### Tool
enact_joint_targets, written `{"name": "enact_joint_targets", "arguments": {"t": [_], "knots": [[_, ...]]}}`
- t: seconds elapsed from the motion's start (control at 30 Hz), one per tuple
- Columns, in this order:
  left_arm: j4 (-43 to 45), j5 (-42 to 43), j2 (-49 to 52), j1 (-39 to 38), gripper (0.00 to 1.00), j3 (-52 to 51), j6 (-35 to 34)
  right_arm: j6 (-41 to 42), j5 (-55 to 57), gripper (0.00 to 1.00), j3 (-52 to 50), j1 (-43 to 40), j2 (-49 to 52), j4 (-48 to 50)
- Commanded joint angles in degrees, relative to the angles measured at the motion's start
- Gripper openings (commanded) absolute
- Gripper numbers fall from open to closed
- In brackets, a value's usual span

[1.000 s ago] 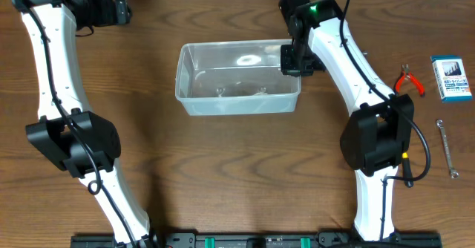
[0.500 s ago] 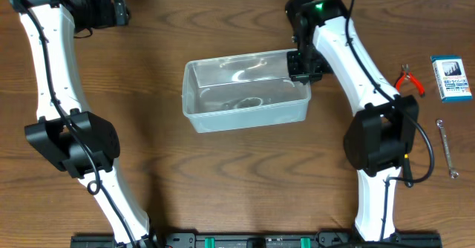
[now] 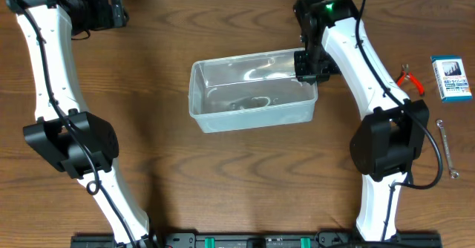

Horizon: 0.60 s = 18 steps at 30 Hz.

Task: Pack container
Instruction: 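Push the container further right with the right gripper on its wall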

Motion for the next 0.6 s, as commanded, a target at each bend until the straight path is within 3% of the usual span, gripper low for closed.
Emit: {"name": "enact_joint_targets", "arguments": {"t": [0.0, 0.57], "knots": [[-0.35, 0.55, -0.26, 0.24, 0.98, 1.05, -0.11, 0.17, -1.36, 0.01, -2.71, -0.59, -1.49, 0.98], [-0.33, 0.55, -0.26, 0.24, 0.98, 1.05, -0.11, -0.02, -2.21, 0.01, -14.01, -1.75, -1.49, 7.78]]}}
